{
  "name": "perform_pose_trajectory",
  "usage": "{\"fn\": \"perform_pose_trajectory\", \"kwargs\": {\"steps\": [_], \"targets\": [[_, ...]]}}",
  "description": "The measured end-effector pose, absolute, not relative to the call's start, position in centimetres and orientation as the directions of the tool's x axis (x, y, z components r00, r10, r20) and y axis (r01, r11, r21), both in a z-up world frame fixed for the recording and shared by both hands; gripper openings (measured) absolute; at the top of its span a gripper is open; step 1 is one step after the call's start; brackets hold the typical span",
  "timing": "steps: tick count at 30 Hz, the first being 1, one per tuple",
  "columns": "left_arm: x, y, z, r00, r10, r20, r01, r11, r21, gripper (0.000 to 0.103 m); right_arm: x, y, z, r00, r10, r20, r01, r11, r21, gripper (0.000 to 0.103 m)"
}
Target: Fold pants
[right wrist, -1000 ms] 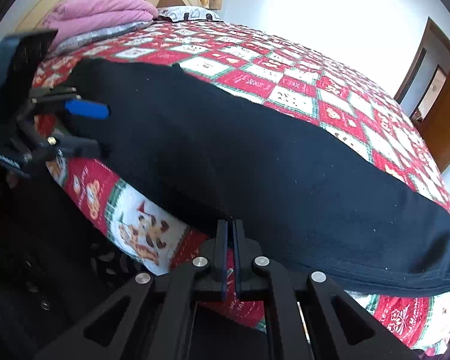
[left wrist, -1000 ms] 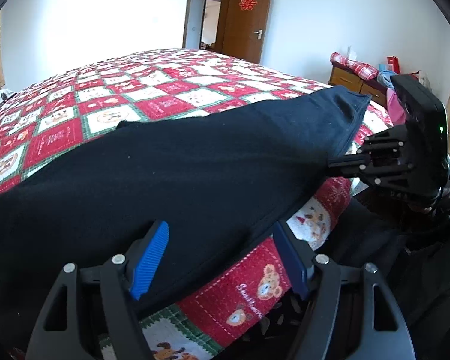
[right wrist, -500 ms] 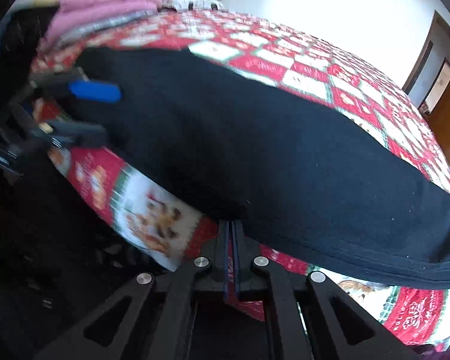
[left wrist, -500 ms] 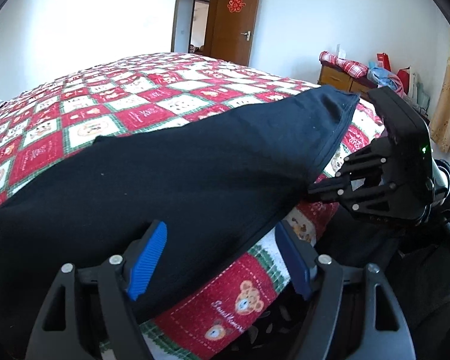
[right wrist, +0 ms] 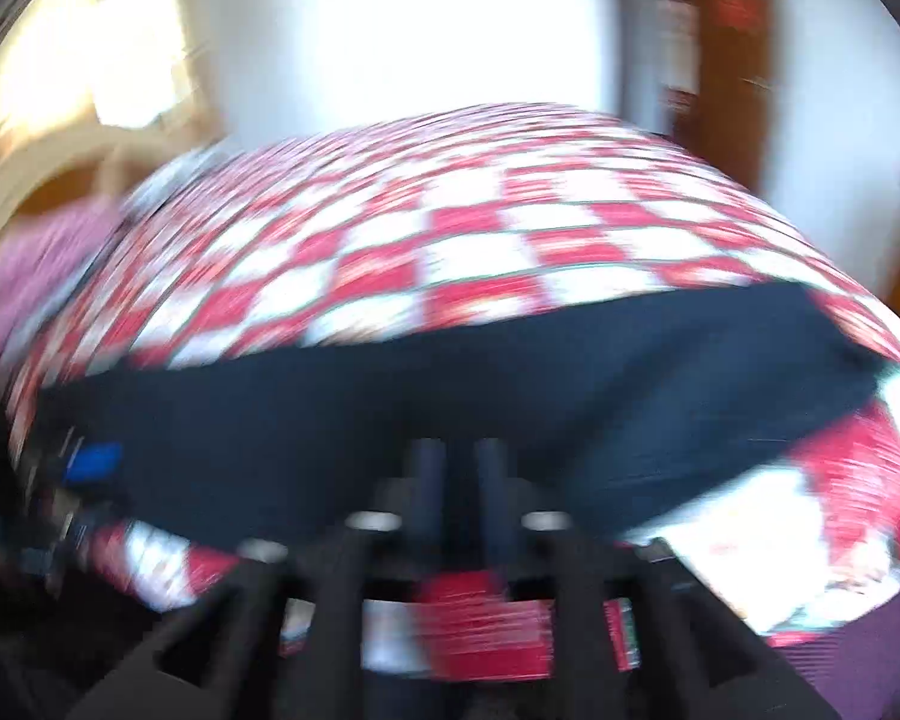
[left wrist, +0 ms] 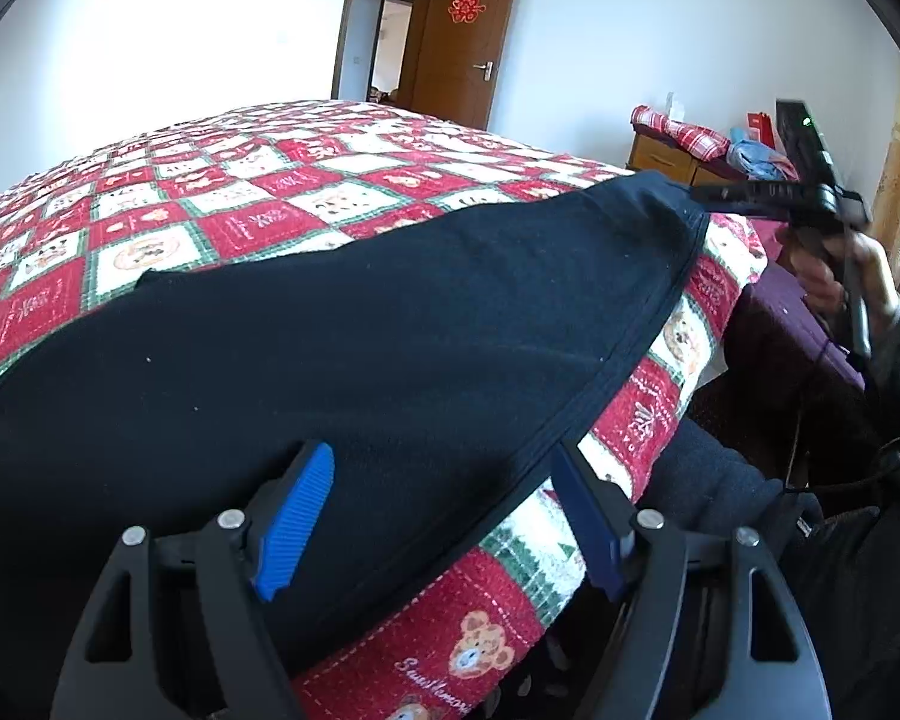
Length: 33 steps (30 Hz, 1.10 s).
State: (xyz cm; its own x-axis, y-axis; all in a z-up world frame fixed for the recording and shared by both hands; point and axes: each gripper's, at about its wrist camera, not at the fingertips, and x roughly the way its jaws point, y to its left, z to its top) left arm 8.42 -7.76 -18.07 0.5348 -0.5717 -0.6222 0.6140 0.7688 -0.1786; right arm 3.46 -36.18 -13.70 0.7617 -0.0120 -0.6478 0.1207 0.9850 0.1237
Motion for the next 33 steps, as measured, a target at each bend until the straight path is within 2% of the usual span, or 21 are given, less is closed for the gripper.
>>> {"fn": "perform_pose_trajectory", "kwargs": {"steps": [1,4,5,7,9,12,14,18,20,21,26,31,33], "targets": [[8.4,-7.6,-17.8,0.546,-0.565,-0.618,0.603,0.778,-0.179,0.078,2.9,-39.4,-13.3,0.776,-0.057,-0.629,0.208,0.963,0.169,0.065],[8.5,-7.1,-16.6,0.607,-0.540,-0.584,0.571,0.807,-0.152,0.078,2.0,-46.2,-12.3,0.759,-0.224,-0.612,0.427,0.880,0.207,0.065],[8.7,-6.8,-16.3,0.620,-0.536,-0.572,0.560,0.814,-0.155,0.079,1.9,-47.5,-12.2,0.744,-0.264,-0.614,0.471,0.859,0.201,0.064],[9.2,-6.5,-15.7,0.649,-0.508,-0.566,0.527,0.837,-0.147,0.088,1.7,-49.8,-12.1,0.735,-0.297,-0.610,0.516,0.829,0.217,0.059],[9.6,-6.4,-15.9,0.662,-0.483,-0.573,0.502,0.853,-0.140,0.088,2.0,-51.3,-12.4,0.716,-0.318,-0.621,0.549,0.806,0.220,0.052],[9.9,-6.3,-16.7,0.653,-0.482,-0.584,0.483,0.859,-0.168,0.088,2.2,-52.7,-13.3,0.698,-0.345,-0.628,0.586,0.779,0.223,0.050],[10.1,-6.5,-17.4,0.648,-0.476,-0.594,0.474,0.863,-0.174,0.088,2.5,-53.4,-13.9,0.693,-0.344,-0.633,0.594,0.770,0.232,0.039],[9.9,-6.5,-17.9,0.652,-0.466,-0.598,0.467,0.868,-0.168,0.088,2.5,-53.7,-14.1,0.715,-0.341,-0.610,0.581,0.775,0.249,0.029],[9.9,-6.4,-17.9,0.652,-0.467,-0.597,0.467,0.868,-0.169,0.088,2.8,-53.9,-14.4,0.715,-0.340,-0.611,0.582,0.773,0.250,0.015],[9.9,-6.3,-17.9,0.653,-0.468,-0.596,0.465,0.868,-0.172,0.088,2.8,-54.0,-14.4,0.721,-0.337,-0.606,0.578,0.774,0.258,0.013],[9.8,-6.1,-18.2,0.656,-0.465,-0.594,0.456,0.872,-0.178,0.088,1.2,-52.6,-12.5,0.753,-0.353,-0.555,0.560,0.787,0.259,0.011],[9.6,-5.9,-18.0,0.665,-0.458,-0.590,0.449,0.877,-0.174,0.088,1.8,-53.5,-14.4,0.692,-0.365,-0.622,0.599,0.772,0.213,0.013],[9.2,-5.5,-17.5,0.690,-0.436,-0.577,0.428,0.889,-0.160,0.088,1.7,-53.7,-14.6,0.702,-0.360,-0.615,0.594,0.772,0.227,0.015]]}}
